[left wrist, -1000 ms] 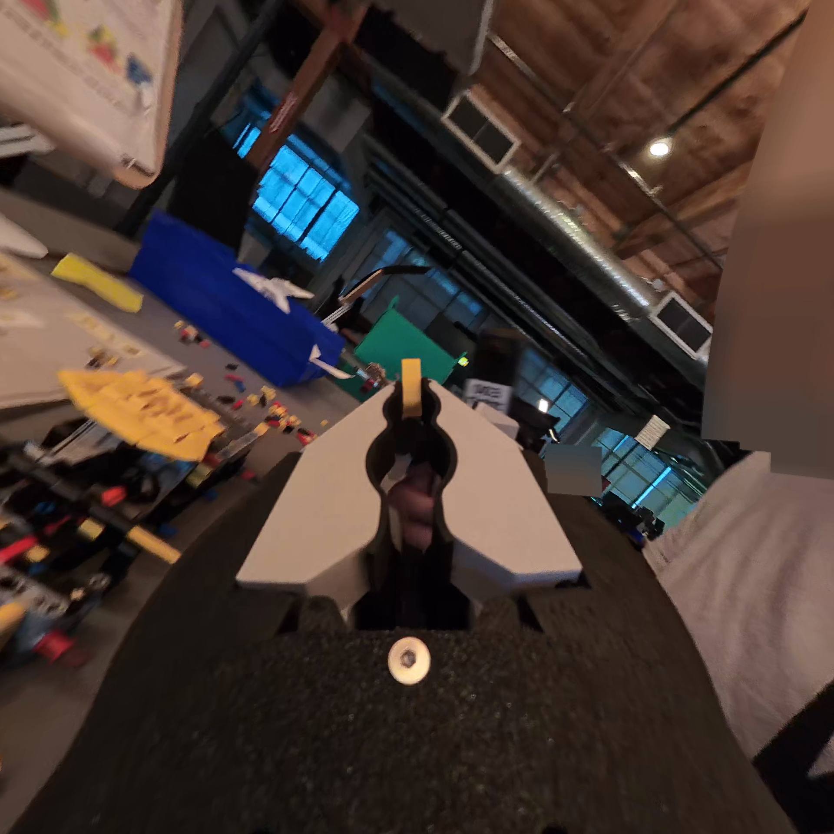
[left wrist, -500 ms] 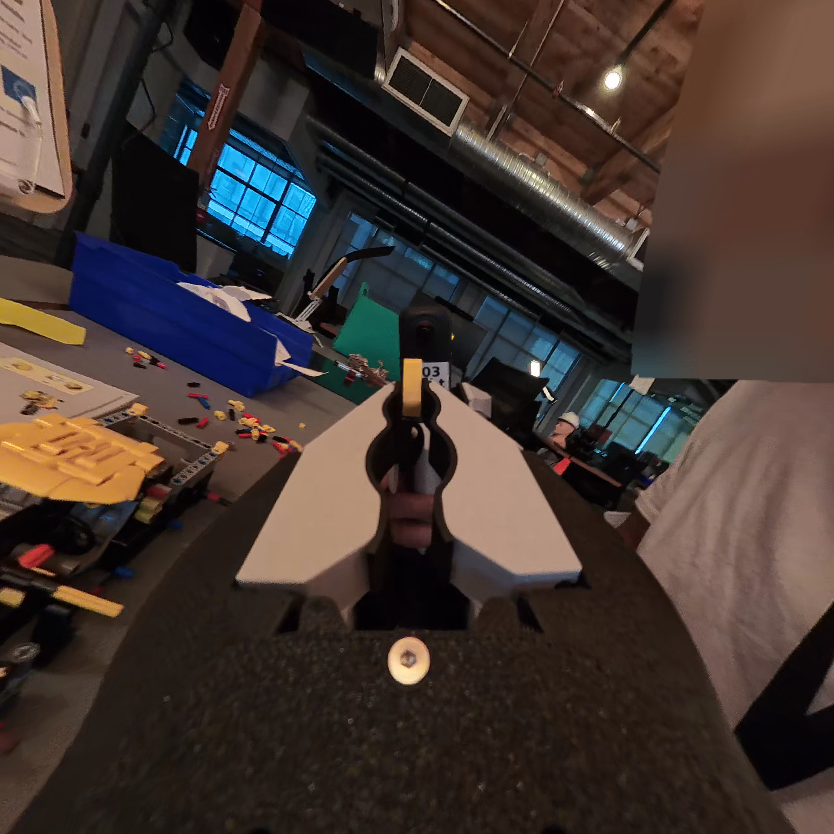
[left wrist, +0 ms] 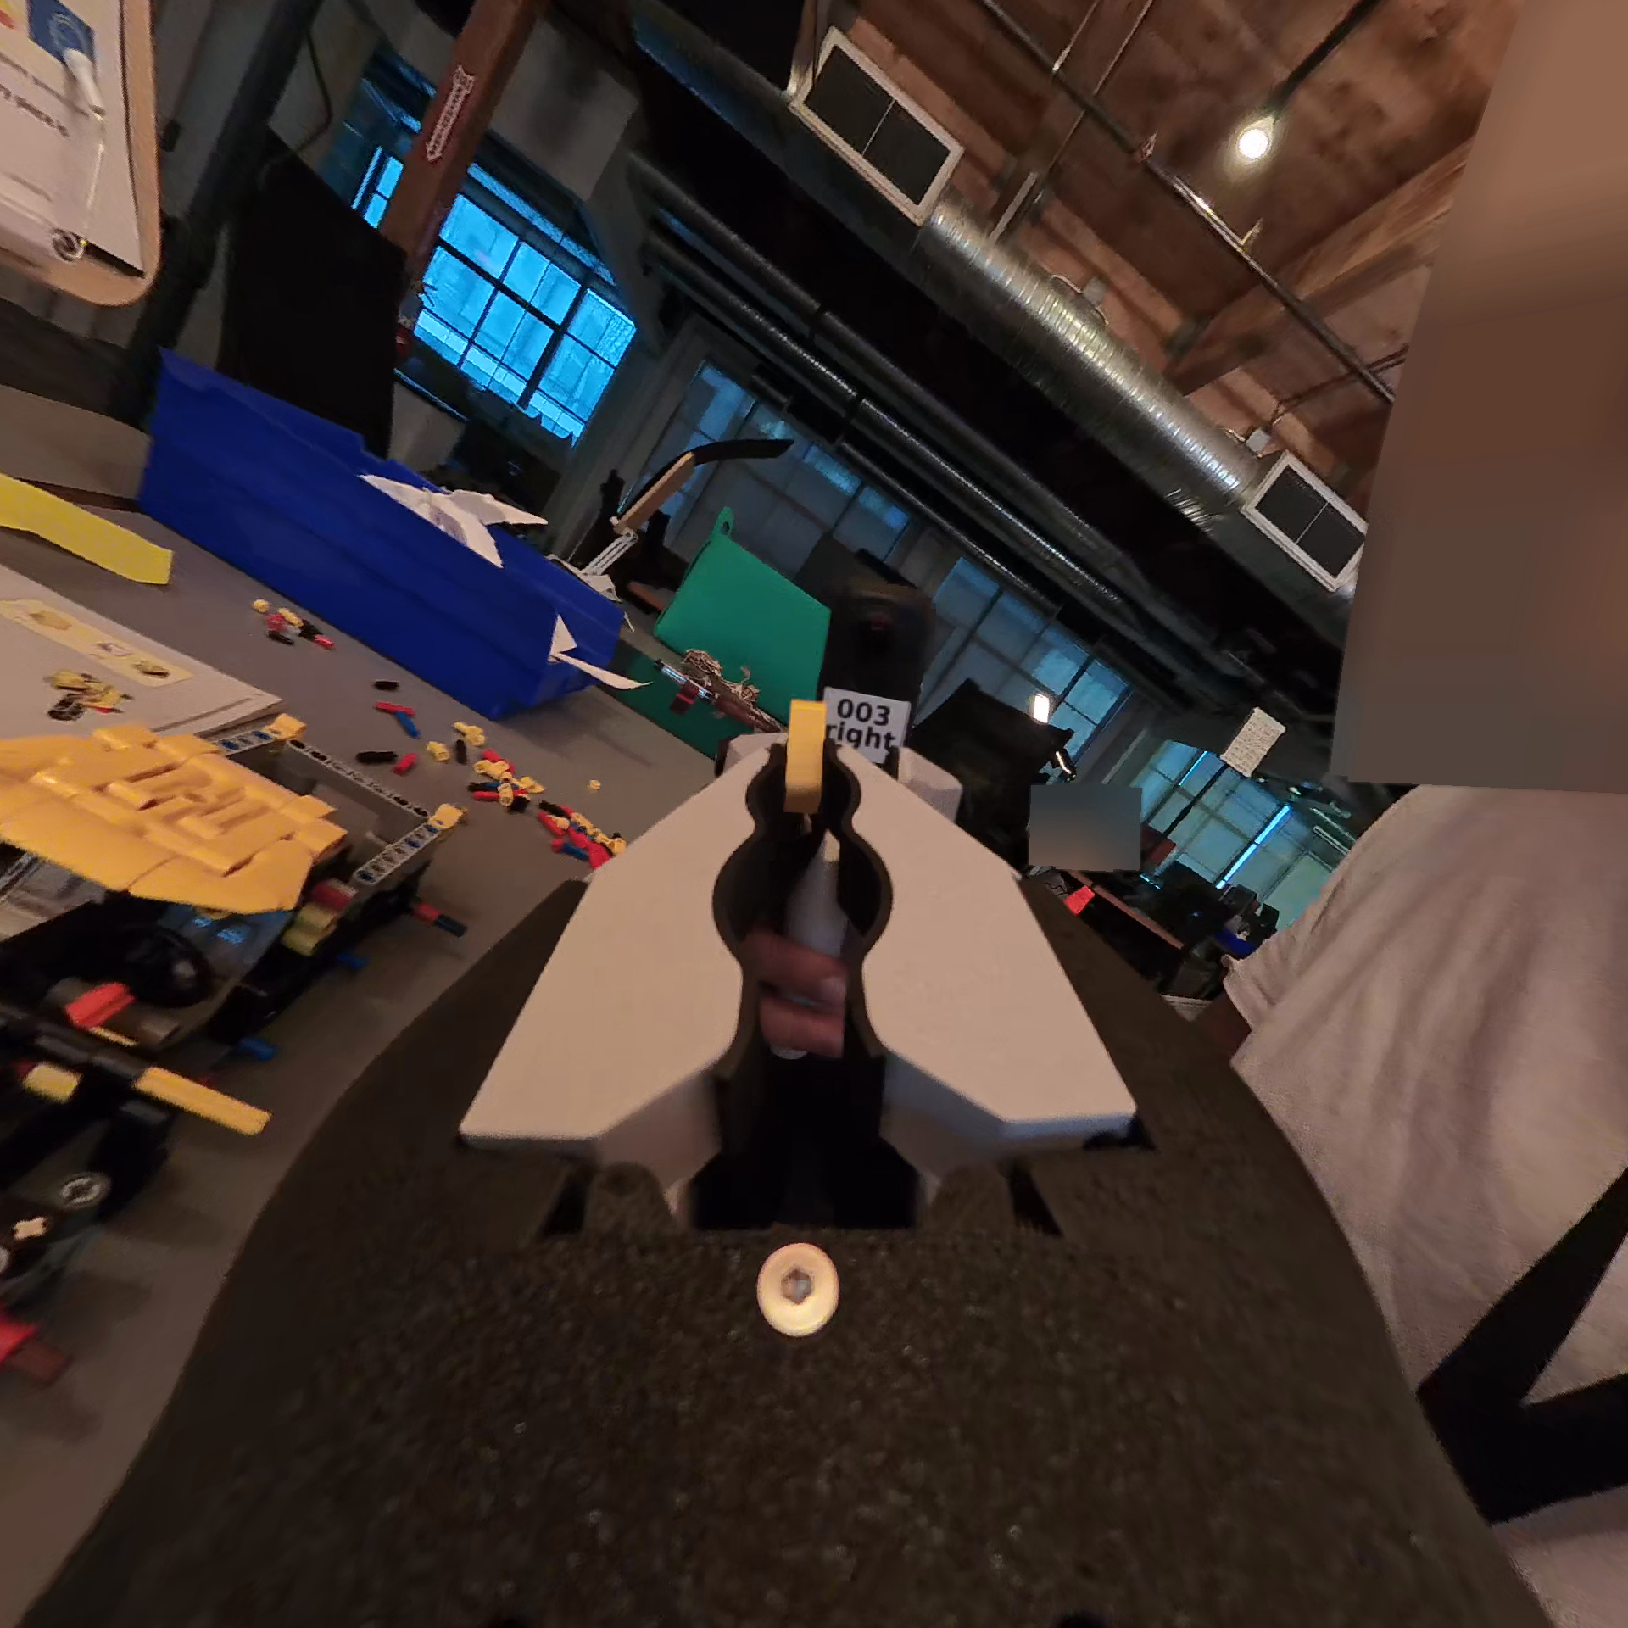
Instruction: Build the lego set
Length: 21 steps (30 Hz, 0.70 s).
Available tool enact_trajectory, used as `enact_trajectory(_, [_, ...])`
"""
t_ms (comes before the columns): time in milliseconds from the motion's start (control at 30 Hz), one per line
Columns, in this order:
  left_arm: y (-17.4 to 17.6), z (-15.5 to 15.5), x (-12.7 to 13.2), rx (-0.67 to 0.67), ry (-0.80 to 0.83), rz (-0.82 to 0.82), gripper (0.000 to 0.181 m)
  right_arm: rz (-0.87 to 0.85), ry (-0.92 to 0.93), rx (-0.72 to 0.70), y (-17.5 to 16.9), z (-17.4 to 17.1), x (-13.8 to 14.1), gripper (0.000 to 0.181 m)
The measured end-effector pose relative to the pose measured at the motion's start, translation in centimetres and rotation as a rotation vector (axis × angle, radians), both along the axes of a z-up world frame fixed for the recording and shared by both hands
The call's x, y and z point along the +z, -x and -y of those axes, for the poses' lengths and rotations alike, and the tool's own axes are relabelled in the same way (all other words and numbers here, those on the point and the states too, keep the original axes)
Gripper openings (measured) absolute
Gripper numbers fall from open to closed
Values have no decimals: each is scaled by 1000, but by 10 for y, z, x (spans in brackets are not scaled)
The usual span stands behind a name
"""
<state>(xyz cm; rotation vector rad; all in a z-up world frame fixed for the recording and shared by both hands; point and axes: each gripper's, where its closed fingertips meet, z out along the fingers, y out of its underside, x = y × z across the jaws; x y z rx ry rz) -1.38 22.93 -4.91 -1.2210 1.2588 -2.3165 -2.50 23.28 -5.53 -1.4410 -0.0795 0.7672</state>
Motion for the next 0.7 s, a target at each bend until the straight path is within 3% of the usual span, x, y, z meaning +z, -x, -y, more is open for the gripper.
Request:
enact_trajectory(233, [-1, 2, -2, -17, 7, -8, 8, 48, -20, -14, -1, 2, -2, 23])
enact_trajectory(500, [1, 7, -3, -59, 48, -18, 8, -49, -16, 80, 1, 7, -4, 22])
enact_trajectory(700, [-4, 7, -10, -13, -129, -23, 8, -83, 10, 80, -4, 6, -10, 23])
